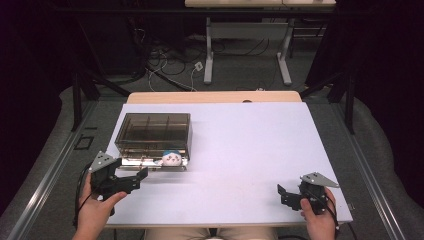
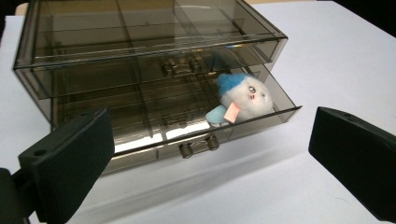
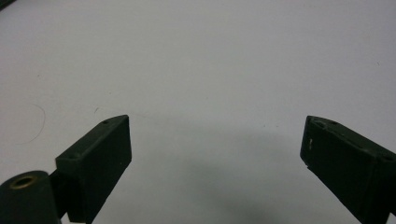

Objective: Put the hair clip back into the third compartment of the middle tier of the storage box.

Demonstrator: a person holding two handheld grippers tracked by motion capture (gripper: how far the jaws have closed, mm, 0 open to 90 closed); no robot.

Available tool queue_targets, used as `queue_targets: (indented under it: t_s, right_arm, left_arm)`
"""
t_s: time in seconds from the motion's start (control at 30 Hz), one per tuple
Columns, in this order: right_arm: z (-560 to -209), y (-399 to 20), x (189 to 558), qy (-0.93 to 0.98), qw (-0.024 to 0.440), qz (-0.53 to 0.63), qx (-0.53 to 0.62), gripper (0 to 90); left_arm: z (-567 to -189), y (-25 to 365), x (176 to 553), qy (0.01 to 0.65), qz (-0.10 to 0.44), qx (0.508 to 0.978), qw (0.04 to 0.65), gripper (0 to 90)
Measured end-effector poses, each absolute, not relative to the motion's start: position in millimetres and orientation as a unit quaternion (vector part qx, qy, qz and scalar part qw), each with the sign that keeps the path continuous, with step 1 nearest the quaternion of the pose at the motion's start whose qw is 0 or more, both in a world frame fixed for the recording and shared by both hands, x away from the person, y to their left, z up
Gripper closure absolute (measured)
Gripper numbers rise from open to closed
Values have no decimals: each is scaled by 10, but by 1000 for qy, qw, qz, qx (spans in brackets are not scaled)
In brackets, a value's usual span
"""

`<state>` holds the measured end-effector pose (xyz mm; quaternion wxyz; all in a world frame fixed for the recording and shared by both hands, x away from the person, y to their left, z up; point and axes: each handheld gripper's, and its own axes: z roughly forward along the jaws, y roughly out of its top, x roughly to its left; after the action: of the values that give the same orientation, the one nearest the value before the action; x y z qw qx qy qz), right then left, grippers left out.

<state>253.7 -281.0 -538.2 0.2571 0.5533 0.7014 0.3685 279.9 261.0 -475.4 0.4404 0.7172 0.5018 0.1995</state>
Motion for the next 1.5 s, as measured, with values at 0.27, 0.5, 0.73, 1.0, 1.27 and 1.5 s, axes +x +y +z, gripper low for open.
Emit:
queue_targets:
  t_s: [0.27, 0.5, 0.73, 1.0, 1.27, 1.5]
  right_arm:
    - [-5381, -2811, 2534, 699, 255, 371, 555, 85]
    - [-5384, -2812, 2537, 699, 257, 369, 556, 84]
    - [-5383, -2814, 2535, 699, 255, 369, 557, 85]
    - [-5383, -2816, 2535, 699, 255, 368, 558, 84]
    - [-5383, -2818, 2537, 699, 255, 368, 557, 84]
    - [-5383, -2821, 2538, 699, 255, 369, 557, 85]
  left_arm:
    - [-4809, 2750, 2738, 514, 206, 706, 441, 5]
    - [-4867, 2852, 2710, 528, 208, 698, 438, 6]
    - [-4915, 2956, 2691, 538, 213, 688, 437, 6]
    - [-4974, 3066, 2674, 552, 220, 678, 433, 7]
    - [-5036, 3090, 2680, 552, 234, 681, 420, 7]
    - [-5093, 3106, 2695, 553, 238, 682, 416, 8]
